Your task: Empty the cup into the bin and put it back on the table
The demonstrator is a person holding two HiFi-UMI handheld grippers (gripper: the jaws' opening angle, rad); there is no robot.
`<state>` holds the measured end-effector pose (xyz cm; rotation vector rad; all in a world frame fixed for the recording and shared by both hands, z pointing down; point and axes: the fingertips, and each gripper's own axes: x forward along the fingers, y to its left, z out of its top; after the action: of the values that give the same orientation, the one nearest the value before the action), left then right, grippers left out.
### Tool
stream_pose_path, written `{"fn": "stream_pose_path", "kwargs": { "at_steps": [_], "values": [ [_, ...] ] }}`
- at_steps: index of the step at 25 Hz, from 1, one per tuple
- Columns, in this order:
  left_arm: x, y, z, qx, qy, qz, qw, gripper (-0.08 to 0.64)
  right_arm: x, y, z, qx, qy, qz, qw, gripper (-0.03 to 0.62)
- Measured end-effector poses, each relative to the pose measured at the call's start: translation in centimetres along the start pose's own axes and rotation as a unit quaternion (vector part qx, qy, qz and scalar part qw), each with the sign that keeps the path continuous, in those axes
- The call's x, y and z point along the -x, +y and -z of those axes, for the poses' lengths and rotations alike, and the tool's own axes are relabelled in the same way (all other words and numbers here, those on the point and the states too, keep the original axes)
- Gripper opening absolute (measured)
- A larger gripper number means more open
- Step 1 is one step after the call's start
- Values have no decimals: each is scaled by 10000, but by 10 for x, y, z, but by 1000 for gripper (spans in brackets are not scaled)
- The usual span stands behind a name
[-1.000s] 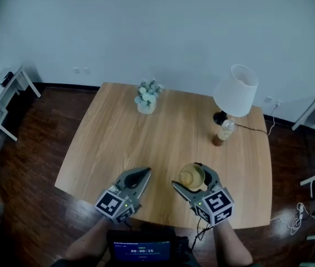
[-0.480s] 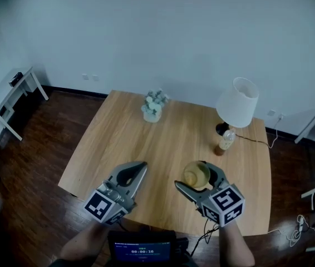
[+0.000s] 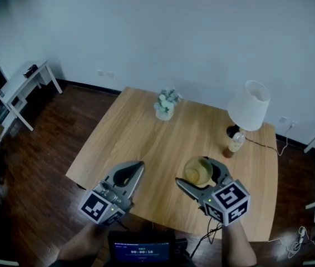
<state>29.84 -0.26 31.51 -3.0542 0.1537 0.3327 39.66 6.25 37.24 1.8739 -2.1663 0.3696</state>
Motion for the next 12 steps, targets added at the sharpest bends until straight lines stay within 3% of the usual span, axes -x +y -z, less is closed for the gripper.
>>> {"fn": "stream_pose_path", "kwargs": {
  "at_steps": [12],
  "values": [
    [67, 36, -8, -270, 89, -1058, 9940, 0, -36, 47, -2, 357, 84, -873, 9955, 399]
  ]
}}
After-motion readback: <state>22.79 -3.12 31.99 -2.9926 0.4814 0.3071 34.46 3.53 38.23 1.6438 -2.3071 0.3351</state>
